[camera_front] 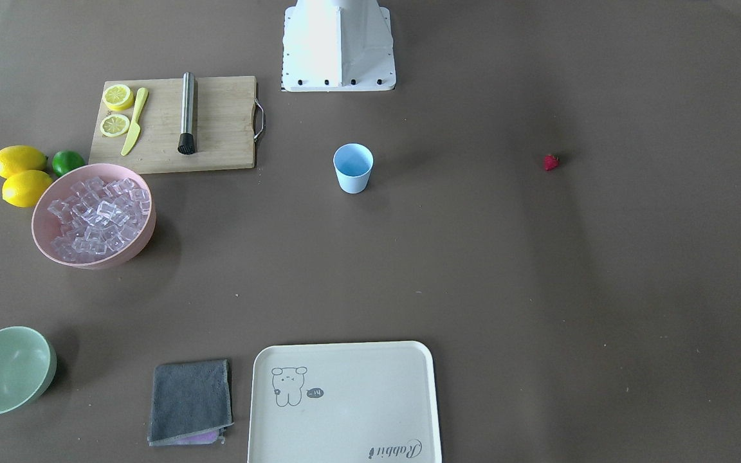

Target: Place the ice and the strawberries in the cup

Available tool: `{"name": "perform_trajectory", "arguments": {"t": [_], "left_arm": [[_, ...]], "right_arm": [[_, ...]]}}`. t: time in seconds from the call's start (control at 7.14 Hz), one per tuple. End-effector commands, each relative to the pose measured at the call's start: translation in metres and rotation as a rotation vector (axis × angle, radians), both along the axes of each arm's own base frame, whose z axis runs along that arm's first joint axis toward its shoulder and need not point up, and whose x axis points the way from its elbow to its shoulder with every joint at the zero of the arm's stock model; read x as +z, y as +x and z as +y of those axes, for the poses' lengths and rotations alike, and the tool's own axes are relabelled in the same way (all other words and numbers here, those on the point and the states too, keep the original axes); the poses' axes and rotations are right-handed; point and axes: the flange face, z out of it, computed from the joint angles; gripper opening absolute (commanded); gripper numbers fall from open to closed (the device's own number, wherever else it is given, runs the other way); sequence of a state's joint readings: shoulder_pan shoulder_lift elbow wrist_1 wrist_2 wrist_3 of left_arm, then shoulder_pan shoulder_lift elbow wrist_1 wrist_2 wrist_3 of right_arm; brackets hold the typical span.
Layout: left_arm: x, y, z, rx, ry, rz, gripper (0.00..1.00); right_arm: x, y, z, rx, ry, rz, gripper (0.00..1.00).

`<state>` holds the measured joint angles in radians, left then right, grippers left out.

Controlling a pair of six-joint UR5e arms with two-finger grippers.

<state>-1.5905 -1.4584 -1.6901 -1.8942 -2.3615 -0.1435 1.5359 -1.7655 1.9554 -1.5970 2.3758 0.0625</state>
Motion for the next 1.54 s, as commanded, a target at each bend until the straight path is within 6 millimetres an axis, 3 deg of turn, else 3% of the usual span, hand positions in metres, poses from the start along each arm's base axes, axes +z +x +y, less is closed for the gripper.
{"name": "perform_trajectory", "arguments": {"t": [0.0,0.42,0.84,1.12,1.26,1.4], "left_arm": [[-0.016,0.027,-0.007,-0.062,0.006,0.048,0.98],[-0.029,0.042,-0.014,-0.08,0.009,0.078,0.98],[-0.028,0.046,-0.015,-0.073,0.009,0.076,0.98],[-0.027,0.046,-0.015,-0.073,0.007,0.076,0.98],[-0.027,0.046,-0.015,-0.073,0.007,0.076,0.98],[-0.026,0.046,-0.014,-0.073,0.006,0.076,0.98]], "right_arm": [[-0.037,-0.047,-0.028,-0.021,0.004,-0.046,1.0],[-0.085,-0.091,-0.059,-0.055,0.046,-0.079,1.0],[-0.143,-0.176,-0.079,0.022,-0.072,-0.097,1.0],[-0.154,-0.23,-0.071,0.15,-0.12,-0.115,1.0],[-0.153,-0.261,-0.063,0.183,-0.138,-0.094,1.0],[-0.15,-0.28,-0.057,0.2,-0.144,-0.065,1.0]]}}
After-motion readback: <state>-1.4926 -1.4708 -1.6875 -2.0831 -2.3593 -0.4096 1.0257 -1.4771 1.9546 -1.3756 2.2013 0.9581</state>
